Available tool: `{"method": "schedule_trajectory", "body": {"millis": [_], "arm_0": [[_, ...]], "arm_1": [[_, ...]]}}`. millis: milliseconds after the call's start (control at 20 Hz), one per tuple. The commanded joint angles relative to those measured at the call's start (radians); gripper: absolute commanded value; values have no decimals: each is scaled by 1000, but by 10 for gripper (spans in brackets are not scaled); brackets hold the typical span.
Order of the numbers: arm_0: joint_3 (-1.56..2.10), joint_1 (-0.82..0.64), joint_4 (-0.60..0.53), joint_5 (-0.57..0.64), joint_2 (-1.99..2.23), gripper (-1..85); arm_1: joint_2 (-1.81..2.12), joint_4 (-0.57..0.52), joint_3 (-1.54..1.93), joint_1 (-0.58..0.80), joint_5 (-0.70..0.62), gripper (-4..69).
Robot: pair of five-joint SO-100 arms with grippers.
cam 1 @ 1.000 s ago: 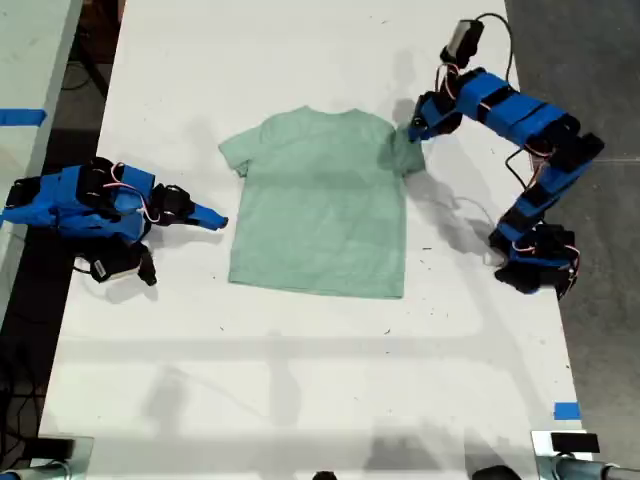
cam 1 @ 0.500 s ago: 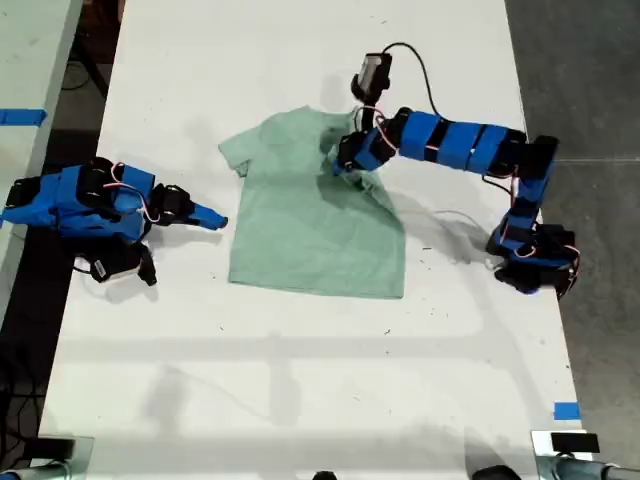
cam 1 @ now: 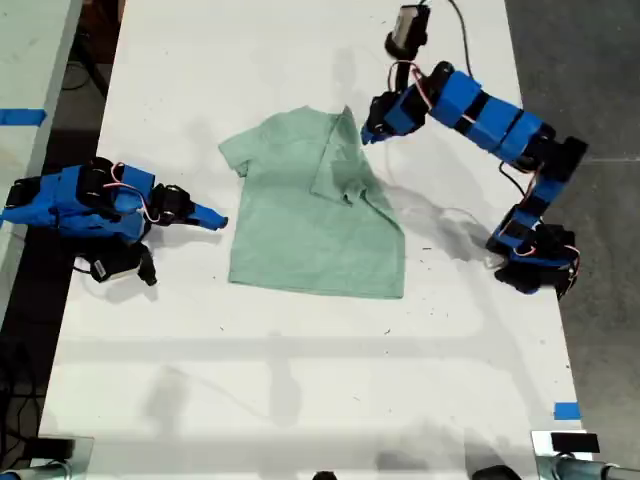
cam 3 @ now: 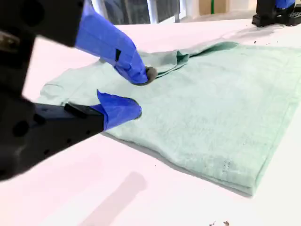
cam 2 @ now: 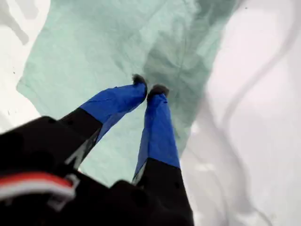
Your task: Fold t shirt
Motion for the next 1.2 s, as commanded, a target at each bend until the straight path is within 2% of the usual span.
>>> {"method": "schedule_trajectory", "body": {"millis": [0,300,450,500,550,800,1150], "arm_0": [[8,0,2,-3,5,76],[8,0,2,-3,5,76],[8,0,2,-3,5,76],[8,0,2,-3,5,76],[8,0,2,-3,5,76],[8,0,2,-3,5,76],[8,0,2,-3,5,76]], "arm_1": [[417,9,276,-12,29,19],[1284,-173,1301,-204,204,20],[1759,-127,1646,-227,161,22],[1824,-104,1759,-213,129,23],[1821,-127,1832,-184,110,23],[1822,-106,1822,-213,193,23],[1822,-100,1824,-213,206,23]]}}
